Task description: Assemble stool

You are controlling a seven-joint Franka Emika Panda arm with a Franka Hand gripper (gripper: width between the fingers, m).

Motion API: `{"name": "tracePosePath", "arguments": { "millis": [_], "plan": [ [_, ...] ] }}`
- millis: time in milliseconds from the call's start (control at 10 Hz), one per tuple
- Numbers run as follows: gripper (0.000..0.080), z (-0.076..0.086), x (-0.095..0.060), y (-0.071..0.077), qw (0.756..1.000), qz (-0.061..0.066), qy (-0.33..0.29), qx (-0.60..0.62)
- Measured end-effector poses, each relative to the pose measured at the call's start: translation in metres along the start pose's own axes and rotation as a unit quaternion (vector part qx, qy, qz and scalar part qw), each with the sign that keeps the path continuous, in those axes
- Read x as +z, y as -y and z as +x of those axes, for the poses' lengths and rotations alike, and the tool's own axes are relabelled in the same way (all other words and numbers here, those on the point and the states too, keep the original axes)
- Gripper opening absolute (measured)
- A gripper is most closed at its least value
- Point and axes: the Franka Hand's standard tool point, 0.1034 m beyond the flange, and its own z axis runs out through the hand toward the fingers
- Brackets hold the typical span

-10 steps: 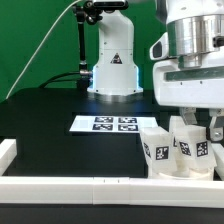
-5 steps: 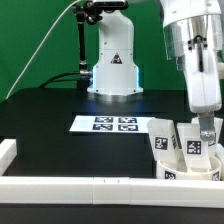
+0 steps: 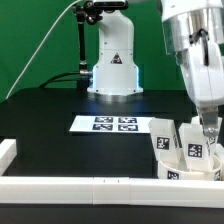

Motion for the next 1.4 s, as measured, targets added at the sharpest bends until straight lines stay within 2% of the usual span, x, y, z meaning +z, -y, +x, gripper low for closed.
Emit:
{"name": "tracePosePath", "arguments": {
  "millis": [100, 200, 300, 400, 600, 700, 900, 1300, 1400],
  "plan": [
    [0.0635, -0.002, -0.014, 0.006, 1.0, 0.008, 0.005, -0.027],
    [0.0635, -0.008, -0.026, 0.008, 0.999, 0.004, 0.015, -0.046],
    [0.0646, -0.007, -0.026, 0.009, 0.999, 0.007, 0.014, -0.046],
    [0.0646, -0.006, -0.022, 0.007, 0.999, 0.004, 0.012, -0.046],
    [0.0649, -0.005, -0.02, 0.006, 0.993, 0.003, 0.01, -0.119],
    [0.0649, -0.005, -0.016, 0.003, 0.978, -0.005, 0.007, -0.207],
    [0.0649, -0.012, -0.018, 0.0, 0.943, -0.032, 0.016, -0.331],
    [0.0649, -0.011, -0.018, 0.0, 0.899, -0.03, 0.019, -0.436],
    [0.0649, -0.009, -0.018, 0.0, 0.874, -0.032, 0.018, -0.484]
  ]
}}
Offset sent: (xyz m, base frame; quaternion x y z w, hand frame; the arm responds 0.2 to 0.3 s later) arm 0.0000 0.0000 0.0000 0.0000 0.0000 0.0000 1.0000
